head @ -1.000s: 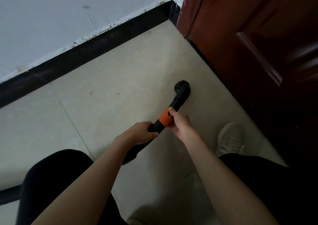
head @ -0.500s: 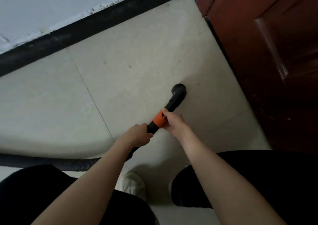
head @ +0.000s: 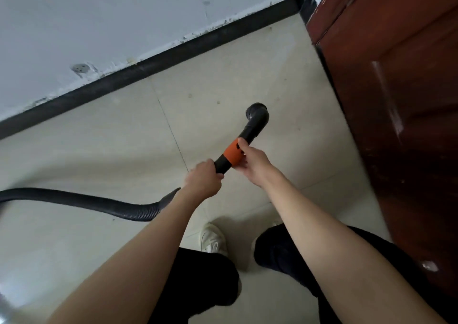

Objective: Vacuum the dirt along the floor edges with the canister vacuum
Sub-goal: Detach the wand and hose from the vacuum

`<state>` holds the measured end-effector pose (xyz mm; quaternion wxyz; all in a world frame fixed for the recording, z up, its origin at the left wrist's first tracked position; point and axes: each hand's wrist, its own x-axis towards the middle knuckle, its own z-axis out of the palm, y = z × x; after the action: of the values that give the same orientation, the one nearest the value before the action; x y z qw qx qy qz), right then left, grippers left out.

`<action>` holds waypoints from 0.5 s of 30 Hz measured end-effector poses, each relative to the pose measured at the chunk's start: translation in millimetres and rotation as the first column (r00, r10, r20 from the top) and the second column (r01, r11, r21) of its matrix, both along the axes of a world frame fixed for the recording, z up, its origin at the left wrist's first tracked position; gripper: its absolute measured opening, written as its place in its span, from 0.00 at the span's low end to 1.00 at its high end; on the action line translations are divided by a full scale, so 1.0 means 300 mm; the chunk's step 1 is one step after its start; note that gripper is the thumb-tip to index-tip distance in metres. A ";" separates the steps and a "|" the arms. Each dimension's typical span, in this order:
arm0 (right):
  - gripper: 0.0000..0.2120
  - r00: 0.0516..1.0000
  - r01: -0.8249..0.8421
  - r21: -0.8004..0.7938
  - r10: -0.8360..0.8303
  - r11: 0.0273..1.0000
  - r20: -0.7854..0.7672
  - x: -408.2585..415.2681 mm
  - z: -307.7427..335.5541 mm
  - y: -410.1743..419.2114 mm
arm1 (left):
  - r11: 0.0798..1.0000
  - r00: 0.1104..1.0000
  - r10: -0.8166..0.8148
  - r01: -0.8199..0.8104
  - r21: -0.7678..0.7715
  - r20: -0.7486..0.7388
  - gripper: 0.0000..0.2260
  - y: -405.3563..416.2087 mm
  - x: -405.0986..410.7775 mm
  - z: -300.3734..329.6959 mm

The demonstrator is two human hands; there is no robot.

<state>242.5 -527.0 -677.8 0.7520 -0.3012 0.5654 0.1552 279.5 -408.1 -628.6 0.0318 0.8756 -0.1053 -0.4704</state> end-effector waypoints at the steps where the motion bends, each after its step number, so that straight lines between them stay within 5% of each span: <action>1: 0.16 0.999 -0.013 0.005 0.013 1.000 0.029 0.010 0.068 -0.004 | 1.000 1.000 0.004 -0.003 -0.016 0.026 0.13 0.001 0.021 0.059; 6: 0.17 0.981 -0.153 -0.076 0.161 0.985 0.112 0.044 0.459 0.001 | 0.974 0.984 0.166 -0.153 -0.165 0.069 0.12 0.015 0.142 0.435; 9: 0.16 0.910 -0.372 -0.151 0.392 0.916 0.132 0.054 0.700 0.043 | 0.931 0.963 0.260 -0.229 -0.286 0.075 0.10 0.036 0.208 0.699; 13: 0.24 0.561 -0.755 -0.267 0.801 0.599 0.210 0.084 1.015 0.139 | 0.869 0.938 0.326 -0.249 -0.427 0.115 0.10 0.096 0.275 1.062; 15: 0.28 0.411 -0.799 -0.371 0.880 0.474 0.239 0.131 1.159 0.201 | 0.830 0.923 0.367 -0.267 -0.490 0.119 0.10 0.142 0.302 1.233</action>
<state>281.9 -466.8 -330.0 0.6340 -0.6424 0.1823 0.3902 370.0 -365.5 -258.6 0.3071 0.8915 -0.0701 -0.3255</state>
